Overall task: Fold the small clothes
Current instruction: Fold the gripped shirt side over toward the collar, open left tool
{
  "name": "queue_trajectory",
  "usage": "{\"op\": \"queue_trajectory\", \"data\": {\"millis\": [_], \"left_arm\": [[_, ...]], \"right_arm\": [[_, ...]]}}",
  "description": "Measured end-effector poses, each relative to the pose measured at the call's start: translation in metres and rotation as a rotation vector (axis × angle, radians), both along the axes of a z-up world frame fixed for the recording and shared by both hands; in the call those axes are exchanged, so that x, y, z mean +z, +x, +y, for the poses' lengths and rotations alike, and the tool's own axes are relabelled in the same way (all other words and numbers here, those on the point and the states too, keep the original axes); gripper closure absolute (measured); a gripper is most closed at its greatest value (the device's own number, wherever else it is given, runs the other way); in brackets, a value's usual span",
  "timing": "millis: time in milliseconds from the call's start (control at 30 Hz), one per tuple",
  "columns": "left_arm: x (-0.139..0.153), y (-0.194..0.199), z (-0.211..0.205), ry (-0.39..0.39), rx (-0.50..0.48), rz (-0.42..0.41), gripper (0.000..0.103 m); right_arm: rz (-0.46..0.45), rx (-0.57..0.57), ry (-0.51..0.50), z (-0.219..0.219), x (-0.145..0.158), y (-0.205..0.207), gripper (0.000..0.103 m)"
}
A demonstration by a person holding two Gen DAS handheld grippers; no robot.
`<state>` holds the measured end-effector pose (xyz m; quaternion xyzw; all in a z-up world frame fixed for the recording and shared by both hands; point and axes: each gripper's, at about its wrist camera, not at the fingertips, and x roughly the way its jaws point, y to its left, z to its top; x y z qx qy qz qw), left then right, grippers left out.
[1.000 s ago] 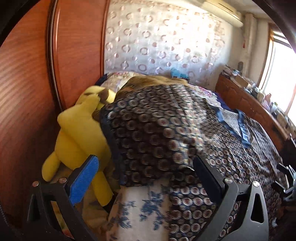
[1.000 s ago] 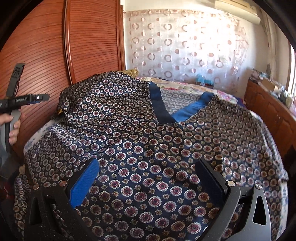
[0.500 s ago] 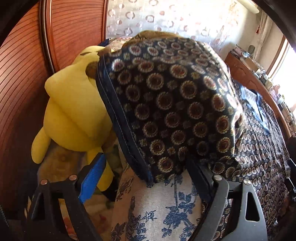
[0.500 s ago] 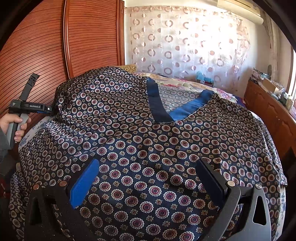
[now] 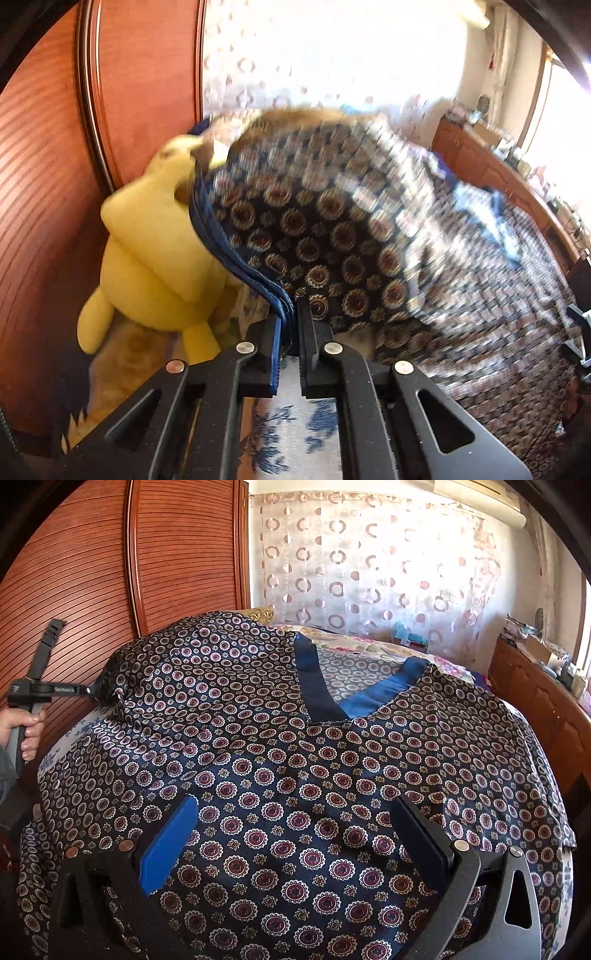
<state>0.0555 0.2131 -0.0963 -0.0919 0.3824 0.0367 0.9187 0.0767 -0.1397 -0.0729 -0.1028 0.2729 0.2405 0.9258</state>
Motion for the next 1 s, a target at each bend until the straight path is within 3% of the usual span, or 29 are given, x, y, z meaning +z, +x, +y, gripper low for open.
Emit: {"op": "queue_trajectory", "data": {"millis": [100,267,433,533,700,733,800,867,1000], "left_arm": [[0.027,-0.005,-0.015,0.026,-0.037,-0.069,0.096],[0.074,0.017,-0.071,0.082,-0.191,-0.145,0.096],[0.085,0.033,-0.126,0.124,-0.328,-0.141,0.096],[0.081,0.027,-0.142,0.107,-0.364,-0.137,0.094],[0.077,0.010,-0.145,0.102,-0.369,-0.145,0.072],[0.078,0.004,-0.141,0.105,-0.355,-0.159,0.061],[0.078,-0.002,-0.135,0.099,-0.335,-0.175,0.052],[0.077,-0.009,-0.125,0.080,-0.302,-0.182,0.029],[0.075,-0.024,-0.106,0.036,-0.257,-0.205,0.025]], "right_arm": [[0.002,-0.001,-0.002,0.000,0.000,0.000,0.000],[0.005,-0.002,-0.002,0.000,0.000,0.001,0.000],[0.013,-0.003,0.002,-0.001,-0.001,0.002,0.000],[0.015,-0.003,0.004,-0.001,-0.001,0.001,0.000],[0.015,0.000,0.001,-0.002,-0.001,0.001,0.000],[0.015,0.000,0.002,-0.002,-0.001,0.001,0.000],[0.016,-0.001,0.002,-0.001,-0.001,0.001,0.000],[0.018,-0.002,0.002,-0.001,-0.002,0.001,0.000],[0.025,0.004,0.001,0.000,-0.002,0.002,0.000]]}}
